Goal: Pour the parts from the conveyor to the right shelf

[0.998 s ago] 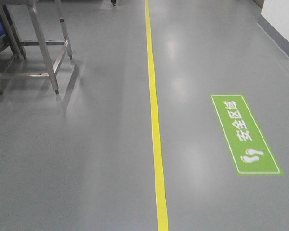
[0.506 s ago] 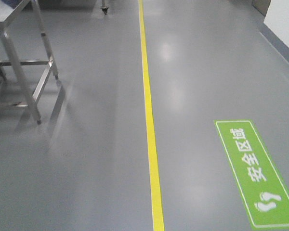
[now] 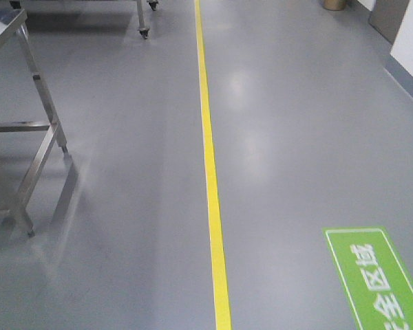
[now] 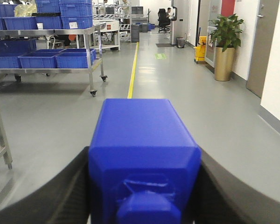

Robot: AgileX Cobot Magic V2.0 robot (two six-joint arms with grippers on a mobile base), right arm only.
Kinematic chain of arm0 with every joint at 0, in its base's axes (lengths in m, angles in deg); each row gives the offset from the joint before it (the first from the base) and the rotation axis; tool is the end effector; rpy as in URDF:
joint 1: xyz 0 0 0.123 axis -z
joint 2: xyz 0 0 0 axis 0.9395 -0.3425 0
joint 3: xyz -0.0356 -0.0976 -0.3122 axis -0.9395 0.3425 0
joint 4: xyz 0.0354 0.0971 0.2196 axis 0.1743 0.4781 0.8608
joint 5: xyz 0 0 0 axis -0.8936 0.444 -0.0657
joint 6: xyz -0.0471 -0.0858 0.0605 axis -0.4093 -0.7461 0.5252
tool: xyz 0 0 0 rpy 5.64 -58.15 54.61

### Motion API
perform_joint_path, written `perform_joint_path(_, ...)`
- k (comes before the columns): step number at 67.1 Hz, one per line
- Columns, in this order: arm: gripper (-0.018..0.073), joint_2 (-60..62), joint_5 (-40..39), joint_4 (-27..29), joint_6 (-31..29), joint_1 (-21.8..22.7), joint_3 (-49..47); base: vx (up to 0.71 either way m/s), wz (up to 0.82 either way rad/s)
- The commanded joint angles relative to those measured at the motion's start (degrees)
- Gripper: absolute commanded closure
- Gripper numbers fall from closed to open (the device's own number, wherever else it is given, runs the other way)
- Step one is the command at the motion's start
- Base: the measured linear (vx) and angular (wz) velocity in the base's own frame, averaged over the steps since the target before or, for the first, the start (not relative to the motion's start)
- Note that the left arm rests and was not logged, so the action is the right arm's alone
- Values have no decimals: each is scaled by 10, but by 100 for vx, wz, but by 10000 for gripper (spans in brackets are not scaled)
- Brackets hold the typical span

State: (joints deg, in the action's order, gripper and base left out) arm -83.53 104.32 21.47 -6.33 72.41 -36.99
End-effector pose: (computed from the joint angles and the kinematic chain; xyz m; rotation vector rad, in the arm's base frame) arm 0.0236 0.0066 0.2622 -0.0266 1.6120 0.0107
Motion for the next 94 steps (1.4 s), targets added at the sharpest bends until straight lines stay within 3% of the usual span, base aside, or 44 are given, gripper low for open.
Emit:
perform_joint_path(1, 560, -7, -46, 1, -4, 3, -15, 76, 8)
perform_joint_path(94, 560, -7, -45, 1, -4, 3, -15, 78, 3)
